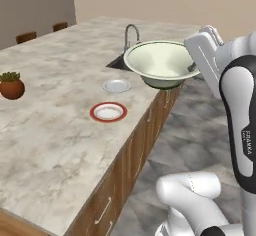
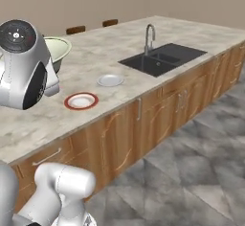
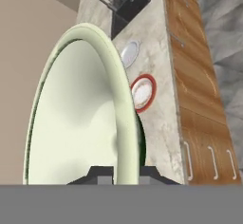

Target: Move the bowls from the cabinet to the plates on the dining table.

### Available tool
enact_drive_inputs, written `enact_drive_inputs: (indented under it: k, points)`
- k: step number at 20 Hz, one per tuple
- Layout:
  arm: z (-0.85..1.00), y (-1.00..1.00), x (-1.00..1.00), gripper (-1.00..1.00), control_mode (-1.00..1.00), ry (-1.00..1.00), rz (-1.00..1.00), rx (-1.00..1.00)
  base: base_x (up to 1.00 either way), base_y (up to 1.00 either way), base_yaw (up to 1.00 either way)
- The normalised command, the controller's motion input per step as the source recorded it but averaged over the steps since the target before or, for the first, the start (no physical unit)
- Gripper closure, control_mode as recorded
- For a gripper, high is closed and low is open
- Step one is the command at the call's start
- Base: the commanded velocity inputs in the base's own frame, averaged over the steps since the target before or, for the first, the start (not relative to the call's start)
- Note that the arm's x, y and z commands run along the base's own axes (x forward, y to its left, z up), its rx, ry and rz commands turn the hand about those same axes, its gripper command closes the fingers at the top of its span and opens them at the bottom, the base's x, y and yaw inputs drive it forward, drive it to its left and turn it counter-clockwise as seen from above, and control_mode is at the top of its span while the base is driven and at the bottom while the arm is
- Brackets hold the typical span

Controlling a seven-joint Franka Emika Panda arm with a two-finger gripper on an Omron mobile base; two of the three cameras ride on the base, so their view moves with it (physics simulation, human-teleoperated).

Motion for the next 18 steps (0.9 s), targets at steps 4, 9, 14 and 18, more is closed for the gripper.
enact_drive_inputs:
  k: [4,9,14,18]
  points:
    - [0.0,0.0,0.0,1.0,1.0,0.0,0.0,0.0,0.28,-0.79,0.37]
    - [0.0,0.0,0.0,1.0,1.0,0.0,0.0,0.0,0.37,-0.87,0.36]
    - [0.0,0.0,0.0,1.0,1.0,0.0,0.0,0.0,0.47,-0.68,0.48]
    - [0.0,0.0,0.0,1.0,1.0,0.0,0.0,0.0,0.35,-0.58,0.55]
